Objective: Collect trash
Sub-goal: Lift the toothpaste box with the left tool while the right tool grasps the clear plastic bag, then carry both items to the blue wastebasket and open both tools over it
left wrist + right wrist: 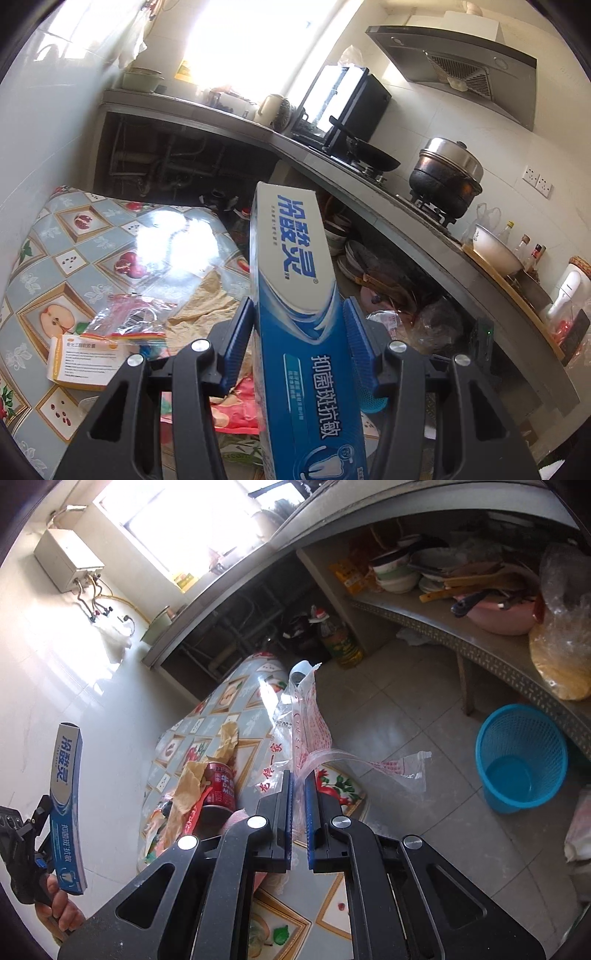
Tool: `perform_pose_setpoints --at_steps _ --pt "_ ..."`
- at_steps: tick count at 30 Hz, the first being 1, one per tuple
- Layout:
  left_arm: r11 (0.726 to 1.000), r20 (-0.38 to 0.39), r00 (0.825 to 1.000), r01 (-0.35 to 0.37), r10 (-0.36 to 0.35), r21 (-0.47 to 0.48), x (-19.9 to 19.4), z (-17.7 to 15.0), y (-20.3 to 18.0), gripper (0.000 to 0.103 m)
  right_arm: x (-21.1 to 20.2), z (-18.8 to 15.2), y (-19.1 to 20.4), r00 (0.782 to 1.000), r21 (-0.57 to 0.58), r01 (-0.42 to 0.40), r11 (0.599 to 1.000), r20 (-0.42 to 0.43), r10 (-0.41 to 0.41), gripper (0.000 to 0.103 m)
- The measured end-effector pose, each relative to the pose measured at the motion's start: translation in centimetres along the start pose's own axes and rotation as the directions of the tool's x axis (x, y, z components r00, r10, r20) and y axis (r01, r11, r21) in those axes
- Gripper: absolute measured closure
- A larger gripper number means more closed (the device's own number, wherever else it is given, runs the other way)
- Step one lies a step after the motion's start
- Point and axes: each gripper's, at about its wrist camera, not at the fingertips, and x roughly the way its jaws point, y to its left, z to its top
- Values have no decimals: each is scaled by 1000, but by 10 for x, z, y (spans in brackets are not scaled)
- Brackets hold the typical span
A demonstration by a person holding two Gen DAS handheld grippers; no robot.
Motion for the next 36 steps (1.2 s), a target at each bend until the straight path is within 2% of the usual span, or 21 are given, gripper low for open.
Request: perform_pose_setpoints --at_steps 5,9,12,15,17,18,21,22,24,27,28,30,35,36 --pt "997 -74 995 76 -73 31 30 0 -41 54 -25 -4 -23 999 57 -10 998 49 7 98" --pt "990 -161 979 133 -123 53 66 -3 -79 54 -44 -5 -47 997 107 -13 994 82 4 98" --pt "982 -242 958 175 -153 69 98 -7 -109 54 -59 -10 -66 994 144 -10 989 106 -5 98" --pt "973 -339 924 215 -176 81 137 -16 -140 54 -69 -13 -90 992 190 -4 982 122 -20 98" --pt "970 -413 892 232 -181 76 168 -23 -159 54 -73 -16 -110 992 231 -1 973 125 -29 98" --pt "967 -453 871 246 -191 65 184 -27 -168 54 -75 -17 -121 992 253 0 967 124 -32 98" --pt "969 -580 794 243 -180 33 241 -45 -192 54 -74 -22 -153 992 328 -4 945 119 -37 98" --pt "971 -613 772 238 -166 36 259 -53 -200 54 -73 -24 -165 992 351 -1 936 115 -42 98" --pt "975 -664 740 209 -108 74 293 -68 -213 54 -66 -29 -187 994 399 2 917 97 -45 98" --pt "975 -742 669 191 -45 113 345 -98 -226 54 -47 -38 -220 997 468 25 883 54 -56 98" --pt "977 -767 641 184 -34 110 362 -108 -229 54 -40 -40 -230 997 489 38 872 40 -66 98" --pt "980 -803 596 167 -13 107 394 -126 -234 54 -26 -42 -249 997 527 57 848 18 -78 98" --pt "983 -857 515 143 25 115 459 -164 -248 54 5 -39 -289 992 581 114 806 -21 -126 98" --pt "984 -863 504 135 33 116 470 -169 -249 54 14 -37 -297 990 592 127 796 -30 -135 98"
